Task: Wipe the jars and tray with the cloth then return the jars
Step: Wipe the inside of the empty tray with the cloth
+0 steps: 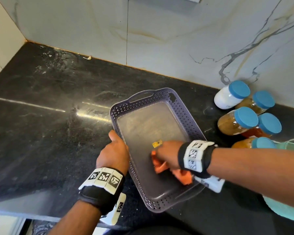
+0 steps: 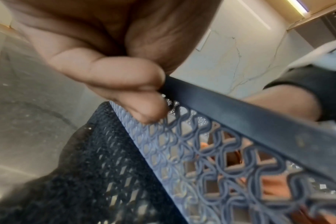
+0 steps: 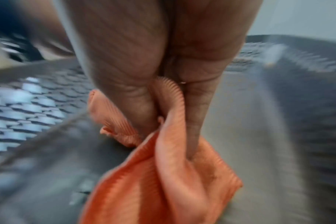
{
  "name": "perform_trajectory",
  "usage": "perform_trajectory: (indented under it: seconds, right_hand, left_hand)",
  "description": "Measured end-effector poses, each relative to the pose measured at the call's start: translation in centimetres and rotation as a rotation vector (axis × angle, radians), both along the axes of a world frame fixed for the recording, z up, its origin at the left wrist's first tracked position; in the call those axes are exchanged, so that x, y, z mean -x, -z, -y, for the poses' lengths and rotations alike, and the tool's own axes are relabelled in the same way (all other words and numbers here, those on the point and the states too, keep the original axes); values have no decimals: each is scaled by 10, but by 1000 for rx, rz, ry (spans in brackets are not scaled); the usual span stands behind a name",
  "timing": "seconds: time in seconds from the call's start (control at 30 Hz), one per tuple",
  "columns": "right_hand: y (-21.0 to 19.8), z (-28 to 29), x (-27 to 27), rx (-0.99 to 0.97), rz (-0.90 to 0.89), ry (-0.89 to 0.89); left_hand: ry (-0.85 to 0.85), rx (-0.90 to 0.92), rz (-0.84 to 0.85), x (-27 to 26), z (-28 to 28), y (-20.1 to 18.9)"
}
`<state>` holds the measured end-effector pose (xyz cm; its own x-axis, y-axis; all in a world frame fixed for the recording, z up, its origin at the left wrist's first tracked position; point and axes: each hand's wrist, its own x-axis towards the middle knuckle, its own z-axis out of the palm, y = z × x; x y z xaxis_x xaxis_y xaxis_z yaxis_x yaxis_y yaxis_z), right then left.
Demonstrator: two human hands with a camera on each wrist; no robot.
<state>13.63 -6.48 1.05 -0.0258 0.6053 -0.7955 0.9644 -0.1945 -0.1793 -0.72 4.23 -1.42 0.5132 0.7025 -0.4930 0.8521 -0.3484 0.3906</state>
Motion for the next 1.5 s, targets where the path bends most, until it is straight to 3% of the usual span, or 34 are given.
perform_trajectory:
  seconds: [0.13, 0.27, 0.37, 0.47, 0.63, 0.8, 0.93, 1.1, 1.2, 1.33, 1.43, 1.5]
  right_hand:
    - [-12, 16, -51, 22, 235, 58]
    - [-12, 16, -8, 23, 70, 107]
    - [1, 6, 43, 42, -62, -88]
    - [3, -6, 66, -12, -53, -362]
    - [-7, 28, 15, 219, -31, -479]
    - [-4, 54, -43, 200, 187, -383]
    - [12, 54, -19, 152, 49, -324]
    - [15, 15, 38, -88, -105, -158]
    - [11, -4, 57, -74, -114, -376]
    - [5, 20, 29, 215, -146, -652]
    - [5, 34, -4, 260, 43, -708]
    - [2, 34, -15, 291, 62, -695]
  left_hand:
    - [-33, 22, 30, 0, 1, 0]
    - [-98, 56, 80, -2, 5, 0]
    - [-110, 42, 94, -2, 4, 3]
    - [-68, 12, 82, -2, 1, 5]
    - [29, -32, 57, 2, -4, 6]
    - [-61, -22, 65, 1, 3, 8]
    - [-82, 3, 66, -1, 4, 10]
    - [-95, -31, 33, -5, 5, 11]
    - [-51, -45, 14, -4, 3, 12]
    - [26, -77, -29, -1, -3, 12]
    - [67, -81, -8, -3, -9, 10]
    - [101, -99, -12, -6, -17, 9]
